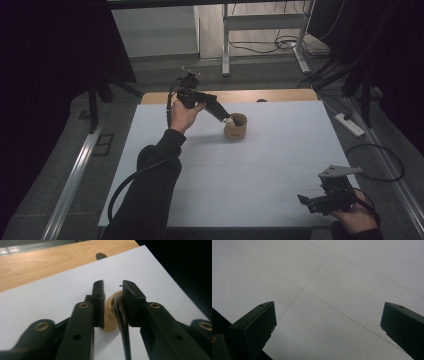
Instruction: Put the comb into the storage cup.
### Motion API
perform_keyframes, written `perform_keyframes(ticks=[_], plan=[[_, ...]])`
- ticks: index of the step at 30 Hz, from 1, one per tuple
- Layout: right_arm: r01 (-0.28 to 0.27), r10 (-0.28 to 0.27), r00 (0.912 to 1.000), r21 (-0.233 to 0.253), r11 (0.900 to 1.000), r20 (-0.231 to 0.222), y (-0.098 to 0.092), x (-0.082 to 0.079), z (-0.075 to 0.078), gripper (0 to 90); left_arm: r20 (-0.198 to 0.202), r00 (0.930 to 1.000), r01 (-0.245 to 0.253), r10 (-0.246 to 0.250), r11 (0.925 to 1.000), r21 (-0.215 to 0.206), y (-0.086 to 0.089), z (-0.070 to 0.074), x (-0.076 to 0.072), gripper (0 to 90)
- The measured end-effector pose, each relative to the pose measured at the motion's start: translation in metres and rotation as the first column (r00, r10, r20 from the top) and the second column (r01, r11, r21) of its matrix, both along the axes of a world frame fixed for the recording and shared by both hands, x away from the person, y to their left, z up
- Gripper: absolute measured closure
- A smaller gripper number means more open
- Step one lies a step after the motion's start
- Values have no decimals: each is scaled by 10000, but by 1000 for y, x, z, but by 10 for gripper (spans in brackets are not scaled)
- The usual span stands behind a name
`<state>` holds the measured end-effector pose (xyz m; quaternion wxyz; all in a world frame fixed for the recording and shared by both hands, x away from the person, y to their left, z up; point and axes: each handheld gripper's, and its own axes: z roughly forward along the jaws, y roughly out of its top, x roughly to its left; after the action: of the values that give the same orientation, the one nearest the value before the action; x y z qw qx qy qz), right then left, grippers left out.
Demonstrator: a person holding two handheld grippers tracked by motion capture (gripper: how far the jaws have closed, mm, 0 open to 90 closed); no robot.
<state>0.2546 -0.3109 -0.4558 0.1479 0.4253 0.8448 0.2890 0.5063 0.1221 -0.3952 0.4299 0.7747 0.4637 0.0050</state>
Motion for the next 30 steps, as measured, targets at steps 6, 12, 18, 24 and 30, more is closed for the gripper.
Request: perform_keyframes(ticks=[6, 12, 18, 24, 30], plan=[[-9, 9, 10000, 5, 10000, -6, 0, 0, 0, 6, 738, 9973, -48, 11, 9987, 507, -1, 2, -4, 587], [-19, 19, 10000, -1, 10000, -2, 0, 0, 0, 6, 1373, 9905, -132, 10, 9960, 881, -3, 1, -7, 470], [-19, 19, 10000, -2, 10000, 4, 0, 0, 0, 6, 1992, 9800, -190, -44, 9931, 1155, -4, -1, -11, 372], [-12, 12, 10000, -8, 10000, 30, 0, 0, 0, 6, 2642, 9645, -435, 9, 9868, 1557, -6, -2, -14, 261], [-17, 18, 10000, -8, 10000, 54, 0, -1, 0, 6, 3010, 9534, -661, 200, 9874, 1437, -3, -3, -16, 154]])
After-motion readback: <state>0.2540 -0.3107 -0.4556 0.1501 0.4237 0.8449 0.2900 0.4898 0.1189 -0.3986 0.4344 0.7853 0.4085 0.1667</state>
